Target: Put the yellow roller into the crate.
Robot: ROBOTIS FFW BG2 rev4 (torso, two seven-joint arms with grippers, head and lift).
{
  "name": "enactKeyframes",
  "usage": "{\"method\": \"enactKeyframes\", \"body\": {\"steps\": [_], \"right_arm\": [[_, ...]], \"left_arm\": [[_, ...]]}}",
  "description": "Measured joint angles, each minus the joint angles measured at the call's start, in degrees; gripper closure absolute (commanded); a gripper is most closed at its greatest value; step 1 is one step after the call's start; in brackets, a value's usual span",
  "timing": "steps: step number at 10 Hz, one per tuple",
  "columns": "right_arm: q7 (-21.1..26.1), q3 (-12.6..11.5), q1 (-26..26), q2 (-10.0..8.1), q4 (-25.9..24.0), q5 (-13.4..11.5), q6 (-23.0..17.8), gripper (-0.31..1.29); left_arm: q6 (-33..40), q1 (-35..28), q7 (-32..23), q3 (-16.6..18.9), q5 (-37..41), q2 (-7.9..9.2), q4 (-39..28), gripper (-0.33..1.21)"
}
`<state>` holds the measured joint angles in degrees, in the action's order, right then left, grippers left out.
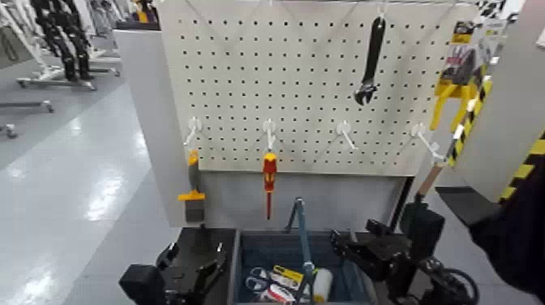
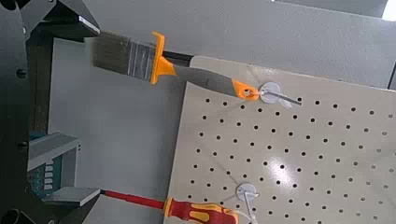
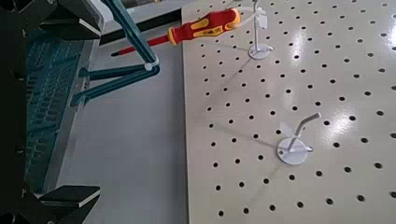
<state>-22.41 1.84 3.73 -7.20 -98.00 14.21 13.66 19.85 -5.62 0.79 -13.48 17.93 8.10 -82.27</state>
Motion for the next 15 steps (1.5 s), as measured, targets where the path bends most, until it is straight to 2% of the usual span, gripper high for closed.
{"method": "enactKeyframes", "body": {"steps": [2, 4, 5, 7, 9, 15], "right_arm": [[7.3, -0.3, 4.2, 0.74, -2.9, -1.5, -4.9, 0.13], [18.3, 0.4, 9.2, 1.45, -4.0, -2.3, -13.8, 0.13], [20.5, 0.6, 11.1, 1.93, -4.1, -3.2, -17.2, 0.13], [21.6, 0.6, 13.8, 2.86, -4.1, -5.2, -22.0, 0.13], [21.5, 0.5, 16.2, 3.45, -4.4, -6.9, -24.2, 0.13], [21.8, 0.3, 19.5, 4.86, -4.9, -8.7, -25.5, 0.13]], "left_arm": [[-0.1, 0.1, 0.0, -0.2, 0.0, 0.14, 0.0, 0.11], [-0.4, 0.2, 0.1, -0.3, 0.1, 0.29, 0.0, 0.11], [-0.4, 0.2, 0.1, -0.4, 0.1, 0.4, 0.0, 0.11], [-0.5, 0.3, 0.2, -0.5, 0.1, 0.51, 0.0, 0.11], [-0.6, 0.2, 0.2, -0.5, 0.1, 0.51, 0.0, 0.11], [-0.6, -0.2, 0.2, 0.0, 0.1, 0.34, -0.2, 0.11]]}}
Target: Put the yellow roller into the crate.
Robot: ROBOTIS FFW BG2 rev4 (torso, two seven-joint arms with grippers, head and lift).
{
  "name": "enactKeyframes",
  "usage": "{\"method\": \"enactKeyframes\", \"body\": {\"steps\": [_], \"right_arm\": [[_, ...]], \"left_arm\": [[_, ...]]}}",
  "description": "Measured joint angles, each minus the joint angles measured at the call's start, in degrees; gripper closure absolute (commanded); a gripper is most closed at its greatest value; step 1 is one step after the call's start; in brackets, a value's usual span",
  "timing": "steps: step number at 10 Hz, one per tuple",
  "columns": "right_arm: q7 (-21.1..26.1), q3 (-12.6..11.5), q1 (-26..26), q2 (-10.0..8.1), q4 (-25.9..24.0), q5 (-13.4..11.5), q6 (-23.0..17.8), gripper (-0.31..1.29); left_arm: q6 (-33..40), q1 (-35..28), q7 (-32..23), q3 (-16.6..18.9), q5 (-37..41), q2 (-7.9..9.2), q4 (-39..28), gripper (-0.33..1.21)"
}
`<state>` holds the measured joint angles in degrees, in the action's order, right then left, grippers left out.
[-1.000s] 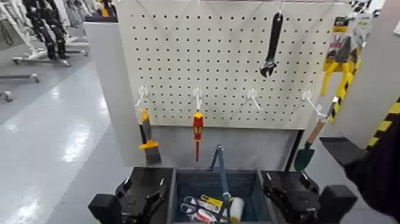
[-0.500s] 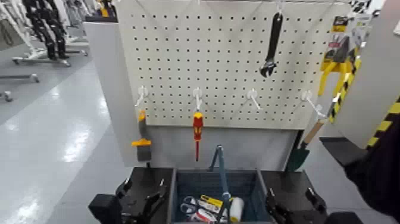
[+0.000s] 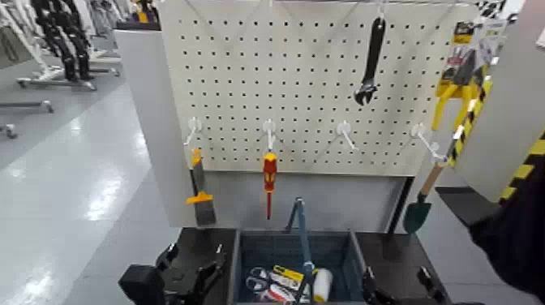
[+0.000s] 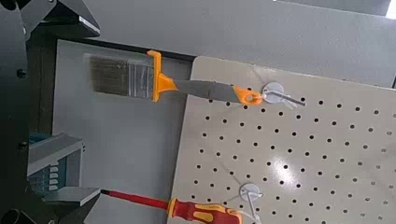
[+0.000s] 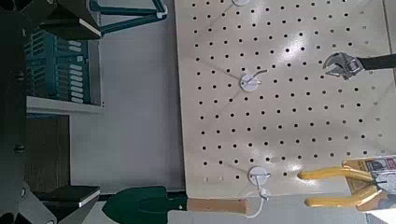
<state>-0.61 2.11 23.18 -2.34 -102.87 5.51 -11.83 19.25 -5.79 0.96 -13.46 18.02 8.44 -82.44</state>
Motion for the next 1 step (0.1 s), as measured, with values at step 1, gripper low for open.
{"method": "enactKeyframes", "body": {"steps": [1], "right_arm": [[-0.4, -0.2, 0.0, 0.12, -0.2, -0.4, 0.5, 0.13]], "left_arm": [[0.0, 0.0, 0.0, 0.0, 0.0, -0.1, 0.0, 0.11]]}}
